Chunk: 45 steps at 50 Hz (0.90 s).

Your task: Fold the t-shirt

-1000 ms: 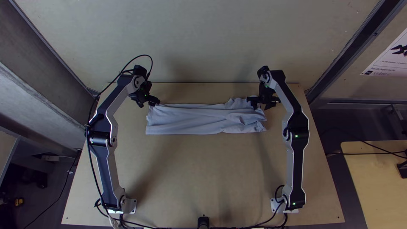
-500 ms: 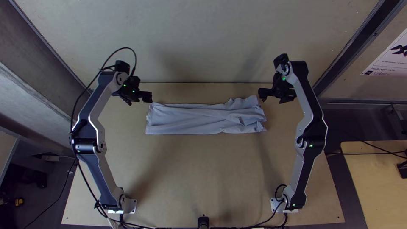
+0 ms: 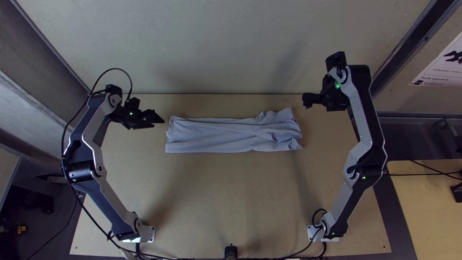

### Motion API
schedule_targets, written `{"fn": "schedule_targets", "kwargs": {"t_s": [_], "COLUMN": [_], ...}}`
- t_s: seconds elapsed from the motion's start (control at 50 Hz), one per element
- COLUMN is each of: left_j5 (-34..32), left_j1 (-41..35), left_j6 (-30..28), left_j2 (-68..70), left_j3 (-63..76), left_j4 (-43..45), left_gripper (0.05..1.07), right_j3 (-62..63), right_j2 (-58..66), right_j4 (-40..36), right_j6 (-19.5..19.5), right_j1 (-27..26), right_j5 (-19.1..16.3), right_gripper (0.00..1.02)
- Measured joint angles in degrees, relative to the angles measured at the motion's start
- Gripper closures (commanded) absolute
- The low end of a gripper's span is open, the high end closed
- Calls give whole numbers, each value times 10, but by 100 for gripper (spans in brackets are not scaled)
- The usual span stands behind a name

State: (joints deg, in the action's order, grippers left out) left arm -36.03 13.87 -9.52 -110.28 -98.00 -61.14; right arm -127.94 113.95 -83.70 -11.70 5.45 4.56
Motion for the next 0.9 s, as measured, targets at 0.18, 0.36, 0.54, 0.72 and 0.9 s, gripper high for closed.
{"fn": "schedule_targets", "kwargs": {"t_s": [0.18,0.36,0.54,0.72,0.9], "left_j5": [-31,-67,-110,-114,-127], "left_j1": [28,37,38,24,-23], "left_j6": [-18,-33,-34,-33,-5], "left_j2": [-6,-34,-77,-96,-96], "left_j3": [25,25,26,41,67], "left_j4": [14,23,24,33,82], "left_gripper": [10,10,10,10,10], "right_j3": [32,75,106,113,113], "right_j2": [-23,-41,-54,-60,-62], "right_j4": [-1,-2,-4,-5,-4], "right_j6": [0,-6,-18,-19,-20], "right_j1": [0,6,21,27,27], "right_j5": [0,0,0,0,0], "right_gripper": [3,3,3,3,3]}}
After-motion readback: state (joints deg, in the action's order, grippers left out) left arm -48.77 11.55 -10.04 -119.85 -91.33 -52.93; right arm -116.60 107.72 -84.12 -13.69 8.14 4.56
